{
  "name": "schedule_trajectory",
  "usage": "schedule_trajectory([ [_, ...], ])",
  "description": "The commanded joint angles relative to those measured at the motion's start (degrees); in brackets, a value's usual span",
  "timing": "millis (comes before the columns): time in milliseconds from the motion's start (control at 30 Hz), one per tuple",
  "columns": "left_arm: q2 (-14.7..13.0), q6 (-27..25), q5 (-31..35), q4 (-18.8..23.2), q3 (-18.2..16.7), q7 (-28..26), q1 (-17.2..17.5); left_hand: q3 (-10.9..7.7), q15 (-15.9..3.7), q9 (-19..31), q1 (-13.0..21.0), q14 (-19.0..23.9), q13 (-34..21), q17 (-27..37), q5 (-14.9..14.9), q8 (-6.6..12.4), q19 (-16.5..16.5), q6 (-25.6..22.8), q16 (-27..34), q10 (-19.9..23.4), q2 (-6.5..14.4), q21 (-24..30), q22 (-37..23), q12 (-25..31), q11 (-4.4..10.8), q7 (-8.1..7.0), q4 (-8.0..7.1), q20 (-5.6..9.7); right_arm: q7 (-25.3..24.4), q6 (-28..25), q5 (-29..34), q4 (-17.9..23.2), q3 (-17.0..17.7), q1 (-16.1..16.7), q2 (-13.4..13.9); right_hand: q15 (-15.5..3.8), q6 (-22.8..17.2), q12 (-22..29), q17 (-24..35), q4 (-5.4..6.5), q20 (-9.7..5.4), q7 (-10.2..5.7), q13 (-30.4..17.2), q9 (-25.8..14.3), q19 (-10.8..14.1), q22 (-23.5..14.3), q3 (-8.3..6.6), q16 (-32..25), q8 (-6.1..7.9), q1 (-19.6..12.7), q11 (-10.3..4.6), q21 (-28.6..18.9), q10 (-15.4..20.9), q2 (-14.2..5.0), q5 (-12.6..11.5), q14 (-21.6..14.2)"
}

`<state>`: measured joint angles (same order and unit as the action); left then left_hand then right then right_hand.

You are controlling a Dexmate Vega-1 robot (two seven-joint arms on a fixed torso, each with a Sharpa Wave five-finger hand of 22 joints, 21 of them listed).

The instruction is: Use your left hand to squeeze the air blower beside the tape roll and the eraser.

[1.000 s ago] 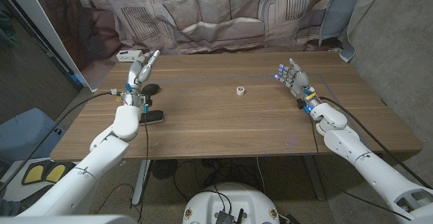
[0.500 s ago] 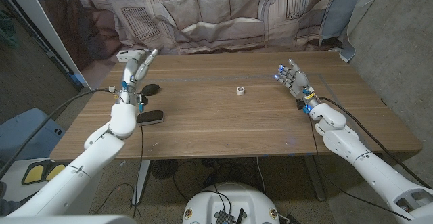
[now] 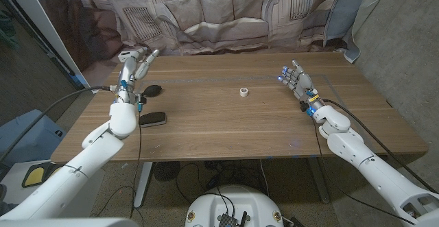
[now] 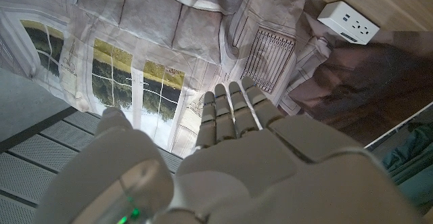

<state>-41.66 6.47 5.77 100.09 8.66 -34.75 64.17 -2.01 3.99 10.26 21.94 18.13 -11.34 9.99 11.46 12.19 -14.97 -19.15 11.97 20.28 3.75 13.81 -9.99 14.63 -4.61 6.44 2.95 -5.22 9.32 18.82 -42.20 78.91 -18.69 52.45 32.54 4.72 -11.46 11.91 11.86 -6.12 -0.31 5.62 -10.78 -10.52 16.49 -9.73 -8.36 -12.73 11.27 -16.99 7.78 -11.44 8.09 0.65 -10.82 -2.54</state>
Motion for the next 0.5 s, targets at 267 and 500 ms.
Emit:
schedule_trajectory([
  [267,-2.71,-8.49,3.57,4.17,-1.56,-1.55,2.43,-0.53,-0.23,0.26,2.15,0.61,-0.12,0.20,-0.11,-0.36,-0.86,-0.10,-0.23,0.21,0.19,-0.32,-0.12,-0.35,0.44,-0.03,1.32,-0.01,-0.92,0.23,0.02,1.50,0.07,1.43,0.08,0.42,-0.16,-0.11,0.19,-0.42,0.46,0.41,-0.25,-0.11,0.06,-0.15,-0.06,0.20,-0.15,-0.24,0.22,0.08,0.33,-0.74,0.14,-0.17],
  [500,-4.00,-12.82,4.24,5.53,-1.74,-0.81,3.10,-1.68,-0.55,0.29,4.70,0.61,-0.14,0.18,-0.19,-0.47,-1.06,0.04,-0.49,0.15,0.81,-0.65,-0.10,-0.62,0.59,-0.06,2.78,-0.21,-1.56,-0.11,0.10,2.39,0.05,2.09,0.29,0.43,-0.17,-0.11,0.20,-0.44,0.47,0.43,-0.26,-0.11,0.05,-0.15,-0.05,0.23,-0.16,-0.23,0.31,0.10,0.39,-0.76,0.15,-0.16],
])
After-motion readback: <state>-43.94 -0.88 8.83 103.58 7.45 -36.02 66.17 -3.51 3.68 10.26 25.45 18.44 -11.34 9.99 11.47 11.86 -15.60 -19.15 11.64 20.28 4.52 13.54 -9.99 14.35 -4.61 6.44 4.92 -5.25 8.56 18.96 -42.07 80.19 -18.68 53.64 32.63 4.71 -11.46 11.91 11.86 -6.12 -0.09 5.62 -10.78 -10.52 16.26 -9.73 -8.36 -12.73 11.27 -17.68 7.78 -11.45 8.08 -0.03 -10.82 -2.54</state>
